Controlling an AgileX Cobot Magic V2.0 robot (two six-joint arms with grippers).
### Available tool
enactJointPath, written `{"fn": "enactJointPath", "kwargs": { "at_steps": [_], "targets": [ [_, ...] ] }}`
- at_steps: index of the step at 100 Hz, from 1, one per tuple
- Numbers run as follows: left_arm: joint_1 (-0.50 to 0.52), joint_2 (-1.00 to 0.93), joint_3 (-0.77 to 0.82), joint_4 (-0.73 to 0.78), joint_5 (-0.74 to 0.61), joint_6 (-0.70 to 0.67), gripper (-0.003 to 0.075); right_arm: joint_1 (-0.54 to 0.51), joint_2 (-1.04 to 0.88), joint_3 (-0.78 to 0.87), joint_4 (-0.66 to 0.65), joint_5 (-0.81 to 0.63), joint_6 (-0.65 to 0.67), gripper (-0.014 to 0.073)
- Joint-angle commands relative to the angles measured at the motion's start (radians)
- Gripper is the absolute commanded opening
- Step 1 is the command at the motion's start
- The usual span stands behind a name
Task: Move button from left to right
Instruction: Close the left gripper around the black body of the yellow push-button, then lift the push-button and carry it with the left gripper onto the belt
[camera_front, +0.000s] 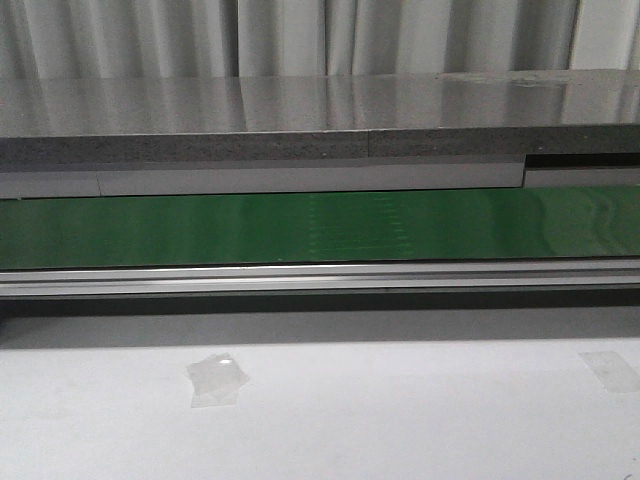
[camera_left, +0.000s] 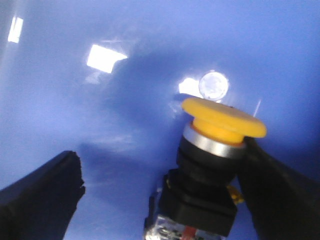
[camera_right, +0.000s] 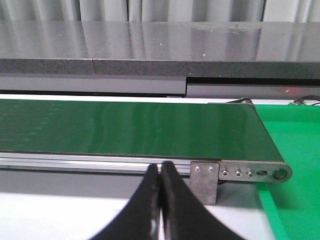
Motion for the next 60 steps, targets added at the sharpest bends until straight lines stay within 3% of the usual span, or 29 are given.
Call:
{"fn": "enactJointPath", "kwargs": {
  "at_steps": [1, 8, 22, 33, 41, 60],
  "targets": [
    [-0.001, -0.044, -0.027, -0.016, -0.010, 0.001, 0.0522, -0.001, -0.019, -0.016, -0.008, -0.084, -0.006, -0.0068],
    [-0.001, -0.044, -0.027, -0.016, -0.008, 0.001, 0.0435, -0.001, -0.019, -0.016, -0.008, -0.084, -0.006, -0.0068],
    [-0.001, -0.044, -0.027, -0.016, -0.006, 0.002, 0.0167, -0.001, -0.019, -0.016, -0.008, -0.084, -0.006, -0.0068],
    [-0.001, -0.046, -0.027, -0.016, -0.006, 0.004, 0.0033, -0.001, -0.019, -0.016, -0.008, -0.084, -0.006, -0.0068],
    [-0.001, -0.056, -0.027, -0.016, -0.006, 0.005, -0.0021, -0.001, -0.019, -0.016, -0.008, -0.084, -0.006, -0.0068],
    [-0.001, -0.122, -0.027, -0.016, -0.006, 0.027, -0.0020, -0.001, -0.019, -0.016, -0.008, -0.084, -0.006, -0.0068]
  ]
}}
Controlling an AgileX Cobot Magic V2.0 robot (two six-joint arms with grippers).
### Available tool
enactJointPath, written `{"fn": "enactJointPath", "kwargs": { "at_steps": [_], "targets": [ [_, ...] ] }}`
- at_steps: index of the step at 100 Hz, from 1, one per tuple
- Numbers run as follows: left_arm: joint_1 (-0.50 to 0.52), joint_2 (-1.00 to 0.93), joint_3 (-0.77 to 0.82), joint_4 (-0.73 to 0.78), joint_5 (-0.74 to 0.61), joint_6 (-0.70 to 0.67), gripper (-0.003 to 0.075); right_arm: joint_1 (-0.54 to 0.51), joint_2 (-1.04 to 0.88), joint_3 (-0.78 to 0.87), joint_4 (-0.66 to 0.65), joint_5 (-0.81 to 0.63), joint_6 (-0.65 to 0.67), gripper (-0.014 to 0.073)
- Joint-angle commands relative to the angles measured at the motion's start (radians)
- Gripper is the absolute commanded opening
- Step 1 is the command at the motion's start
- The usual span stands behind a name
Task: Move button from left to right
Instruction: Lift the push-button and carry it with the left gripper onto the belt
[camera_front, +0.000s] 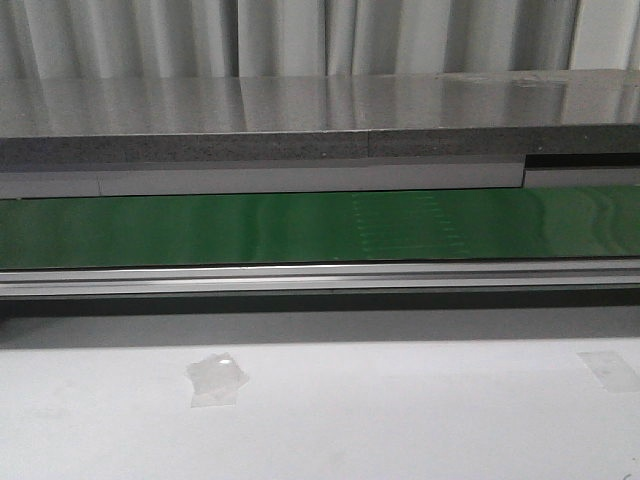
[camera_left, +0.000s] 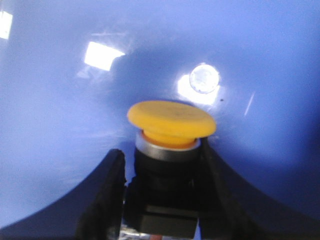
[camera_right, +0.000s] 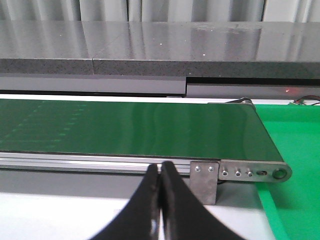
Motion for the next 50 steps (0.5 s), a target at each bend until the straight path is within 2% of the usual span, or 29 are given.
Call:
{"fn": "enactJointPath", "kwargs": {
  "at_steps": [1, 28, 50],
  "targets": [
    [-0.001, -0.102, -0.027, -0.008, -0.018, 0.013, -0.0020, -0.001, -0.019, -0.016, -0.008, -0.084, -0.006, -0.0068],
    [-0.016, -0.258, -0.027, -0.008, 0.023, 0.039, -0.0020, -0.001, -0.019, -0.016, -0.008, -0.084, -0.006, -0.0068],
    [-0.089, -0.298, -0.027, -0.008, 0.077, 0.061, -0.0020, -0.001, -0.019, -0.016, -0.008, -0.084, -0.006, -0.0068]
  ]
}}
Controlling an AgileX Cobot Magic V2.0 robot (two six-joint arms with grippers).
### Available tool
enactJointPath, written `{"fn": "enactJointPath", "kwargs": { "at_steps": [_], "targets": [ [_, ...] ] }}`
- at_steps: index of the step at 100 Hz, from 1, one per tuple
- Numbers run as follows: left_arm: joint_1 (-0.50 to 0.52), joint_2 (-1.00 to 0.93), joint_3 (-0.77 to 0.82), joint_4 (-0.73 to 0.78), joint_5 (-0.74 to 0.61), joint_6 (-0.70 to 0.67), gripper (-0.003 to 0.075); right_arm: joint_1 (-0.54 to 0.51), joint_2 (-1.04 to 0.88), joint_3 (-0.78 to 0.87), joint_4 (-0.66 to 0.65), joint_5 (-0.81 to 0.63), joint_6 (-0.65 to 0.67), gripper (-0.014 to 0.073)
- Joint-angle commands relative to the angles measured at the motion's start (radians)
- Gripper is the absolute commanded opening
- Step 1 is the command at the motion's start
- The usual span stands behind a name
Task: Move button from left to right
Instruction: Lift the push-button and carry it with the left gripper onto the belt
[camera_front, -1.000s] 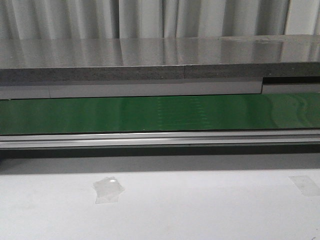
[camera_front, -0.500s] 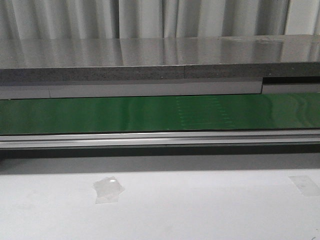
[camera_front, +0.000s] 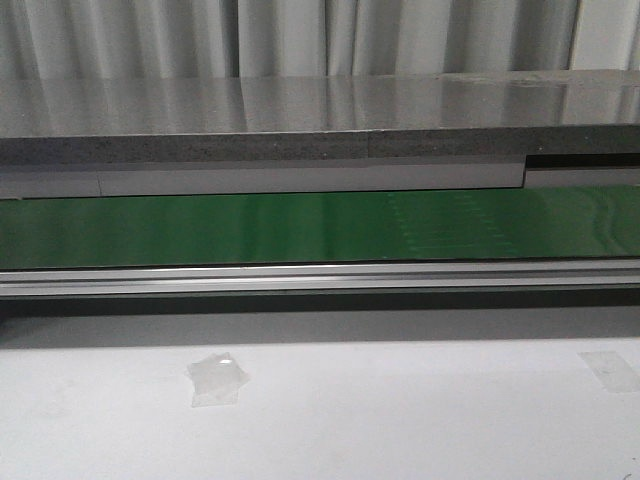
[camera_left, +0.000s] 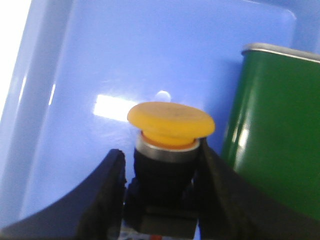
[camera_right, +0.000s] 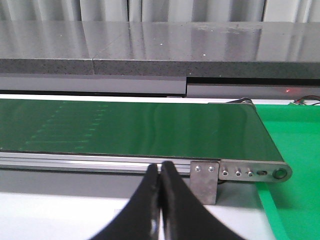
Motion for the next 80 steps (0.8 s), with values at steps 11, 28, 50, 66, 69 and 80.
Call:
{"fn": "enactJointPath", "kwargs": {
  "at_steps": [11, 28, 50, 66, 69, 80],
  "targets": [
    [-0.085, -0.054, -0.027, -0.010, 0.011, 0.013, -0.0020, -0.001, -0.019, -0.016, -0.008, -0.084, -0.006, -0.0068],
    [-0.149, -0.045, -0.027, -0.008, 0.011, 0.015, -0.0020, -0.001, -0.019, -0.016, -0.008, -0.084, -0.006, -0.0068],
    [-0.187, -0.041, -0.025, -0.010, -0.009, 0.015, -0.0019, -0.001, -0.019, -0.016, -0.008, -0.084, -0.006, -0.0068],
    [-0.187, -0.019, -0.025, -0.016, -0.003, 0.011, -0.0019, -0.001, -0.019, -0.016, -0.008, -0.084, -0.006, -0.0068],
    [-0.187, -0.007, -0.025, -0.018, 0.010, 0.011, -0.0019, -0.001, -0.019, -0.016, -0.008, -0.084, -0.006, -0.0068],
    [-0.187, 0.023, -0.025, -0.038, 0.025, 0.011, -0.0019, -0.001, -0.019, -0.016, -0.008, -0.084, -0.006, -0.0068]
  ]
}}
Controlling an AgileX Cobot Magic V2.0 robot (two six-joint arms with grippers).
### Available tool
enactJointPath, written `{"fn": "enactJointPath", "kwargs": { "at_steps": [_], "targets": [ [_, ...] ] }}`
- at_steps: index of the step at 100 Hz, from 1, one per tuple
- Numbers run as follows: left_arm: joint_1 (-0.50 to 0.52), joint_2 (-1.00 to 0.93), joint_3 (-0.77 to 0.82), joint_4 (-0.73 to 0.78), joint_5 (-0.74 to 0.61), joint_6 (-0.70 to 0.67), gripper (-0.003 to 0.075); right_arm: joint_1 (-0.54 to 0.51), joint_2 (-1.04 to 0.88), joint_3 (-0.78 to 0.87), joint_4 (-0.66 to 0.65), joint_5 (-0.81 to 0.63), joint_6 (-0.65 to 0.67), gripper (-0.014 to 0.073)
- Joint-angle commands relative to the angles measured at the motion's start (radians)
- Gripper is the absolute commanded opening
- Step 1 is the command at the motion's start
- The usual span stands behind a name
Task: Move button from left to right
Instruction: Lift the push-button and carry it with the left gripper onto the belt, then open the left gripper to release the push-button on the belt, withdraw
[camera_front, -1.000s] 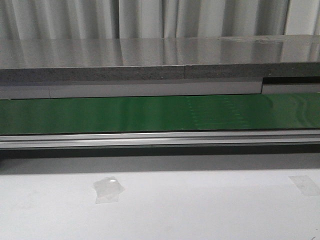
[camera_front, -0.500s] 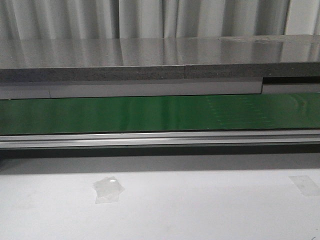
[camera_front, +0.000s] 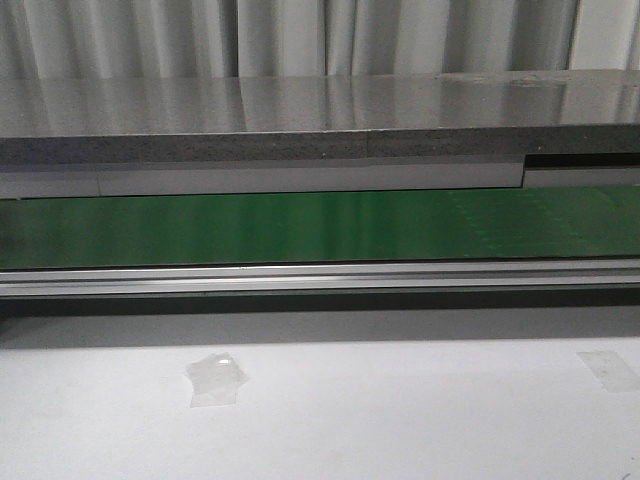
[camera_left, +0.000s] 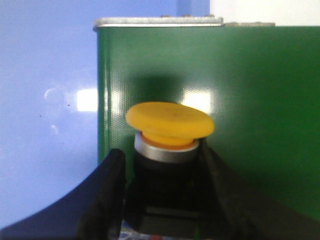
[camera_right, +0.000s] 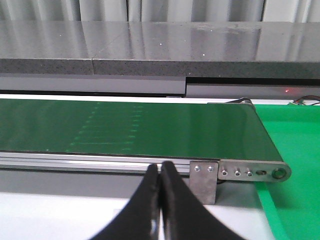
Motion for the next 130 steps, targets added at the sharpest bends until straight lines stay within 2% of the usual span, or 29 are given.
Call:
{"fn": "enactJointPath", "kwargs": {
  "at_steps": [1, 10, 19, 24, 25, 31, 33, 43, 50, 55, 113, 130],
  "targets": [
    [-0.005, -0.021, -0.025, -0.030, -0.009, -0.007, -0.0019, -0.001, -0.019, -0.016, -0.008, -0.084, -0.006, -0.0068],
    [-0.005, -0.012, -0.025, -0.037, -0.003, -0.007, -0.0012, -0.001, -0.019, -0.016, -0.008, -0.084, -0.006, -0.0068],
    [-0.005, -0.014, -0.025, -0.037, -0.003, -0.005, 0.0057, -0.001, -0.019, -0.016, -0.008, -0.084, -0.006, -0.0068],
    [-0.005, -0.014, -0.025, -0.037, -0.001, 0.000, 0.0129, -0.001, -0.019, -0.016, -0.008, -0.084, -0.006, -0.0068],
    [-0.005, -0.014, -0.025, -0.037, -0.001, 0.000, 0.0167, -0.001, -0.019, -0.016, -0.008, -0.084, -0.006, -0.0068],
    [-0.005, -0.014, -0.025, -0.037, 0.001, 0.000, 0.0269, -0.001, -0.019, -0.016, -0.008, -0.084, -0.006, -0.0068],
    [-0.005, -0.014, -0.025, -0.037, 0.001, 0.000, 0.0331, -0.001, -0.019, -0.016, -0.008, -0.084, -0.006, -0.0068],
    [-0.005, -0.014, -0.025, -0.035, 0.001, 0.003, 0.0530, -0.001, -0.019, -0.016, -0.008, -0.084, -0.006, -0.0068],
    [-0.005, -0.014, -0.025, -0.035, 0.001, 0.021, 0.0612, -0.001, -0.019, -0.016, -0.008, -0.084, -0.006, -0.0068],
    [-0.005, -0.016, -0.025, -0.035, 0.002, 0.027, 0.0631, -0.001, -0.019, -0.016, -0.008, -0.084, -0.006, -0.0068],
    [-0.042, -0.242, -0.025, -0.050, -0.006, 0.033, 0.0631, -0.001, -0.019, -0.016, -0.008, -0.084, -0.006, -0.0068],
    [-0.092, -0.345, 0.030, -0.050, -0.094, 0.038, 0.0630, -0.001, -0.019, -0.016, -0.008, -0.084, -0.006, -0.0068]
  ]
}}
